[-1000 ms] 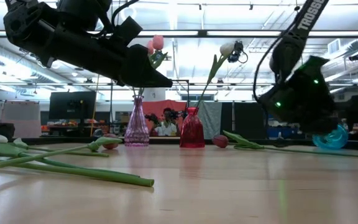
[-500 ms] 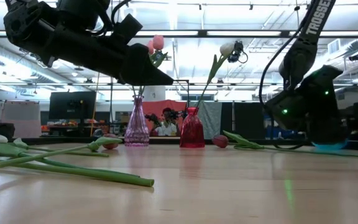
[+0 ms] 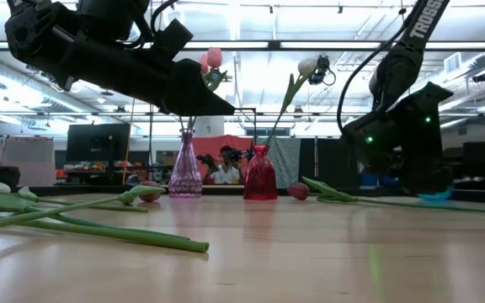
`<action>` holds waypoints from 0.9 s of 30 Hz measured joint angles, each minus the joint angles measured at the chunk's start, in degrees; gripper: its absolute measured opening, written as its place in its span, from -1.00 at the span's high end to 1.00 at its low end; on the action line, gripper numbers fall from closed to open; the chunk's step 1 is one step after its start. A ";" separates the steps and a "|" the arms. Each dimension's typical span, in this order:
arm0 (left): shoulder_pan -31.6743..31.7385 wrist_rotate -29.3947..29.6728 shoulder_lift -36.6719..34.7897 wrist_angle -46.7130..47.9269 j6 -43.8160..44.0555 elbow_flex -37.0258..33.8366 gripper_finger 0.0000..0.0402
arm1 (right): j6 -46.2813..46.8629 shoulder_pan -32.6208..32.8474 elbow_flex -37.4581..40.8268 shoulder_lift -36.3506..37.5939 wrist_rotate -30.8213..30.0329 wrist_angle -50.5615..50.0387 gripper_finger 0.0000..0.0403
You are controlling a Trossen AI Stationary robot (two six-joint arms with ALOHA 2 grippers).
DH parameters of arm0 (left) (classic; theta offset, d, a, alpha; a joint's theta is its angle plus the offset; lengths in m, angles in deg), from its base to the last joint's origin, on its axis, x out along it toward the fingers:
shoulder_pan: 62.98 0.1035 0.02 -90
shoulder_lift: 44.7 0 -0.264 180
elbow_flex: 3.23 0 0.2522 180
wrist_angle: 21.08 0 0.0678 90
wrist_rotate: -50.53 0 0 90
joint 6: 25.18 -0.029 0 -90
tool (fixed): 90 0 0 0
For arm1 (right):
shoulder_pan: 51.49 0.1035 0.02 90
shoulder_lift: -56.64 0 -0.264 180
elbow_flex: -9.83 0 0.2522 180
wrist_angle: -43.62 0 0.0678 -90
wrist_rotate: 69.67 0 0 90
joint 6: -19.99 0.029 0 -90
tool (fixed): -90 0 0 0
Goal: Sort flowers into vase by color
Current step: Move the blue vase to the center of the table
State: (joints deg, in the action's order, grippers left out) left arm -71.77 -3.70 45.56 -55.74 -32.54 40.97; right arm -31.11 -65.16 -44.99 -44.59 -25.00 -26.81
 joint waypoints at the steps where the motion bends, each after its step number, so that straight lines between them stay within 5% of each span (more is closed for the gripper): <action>1: 0.00 0.00 0.00 0.02 0.00 0.00 -0.24 | -0.07 0.00 0.00 0.00 -0.24 0.03 -0.05; 14: 0.00 0.00 0.00 0.10 0.04 0.00 -0.24 | -1.52 -1.17 -0.09 0.07 -0.95 4.35 0.45; 22: 0.00 0.02 0.00 0.10 0.07 0.00 -0.24 | -2.02 -1.03 -0.07 0.07 -0.87 4.31 0.94; 27: 0.00 1.06 0.00 0.08 0.07 0.00 -0.24 | -1.51 -0.32 -0.46 0.07 -1.80 3.80 0.94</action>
State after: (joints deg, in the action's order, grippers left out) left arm -71.77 -2.64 45.56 -55.66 -32.47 40.97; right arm -32.61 -65.48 -45.44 -44.53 -26.81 -23.01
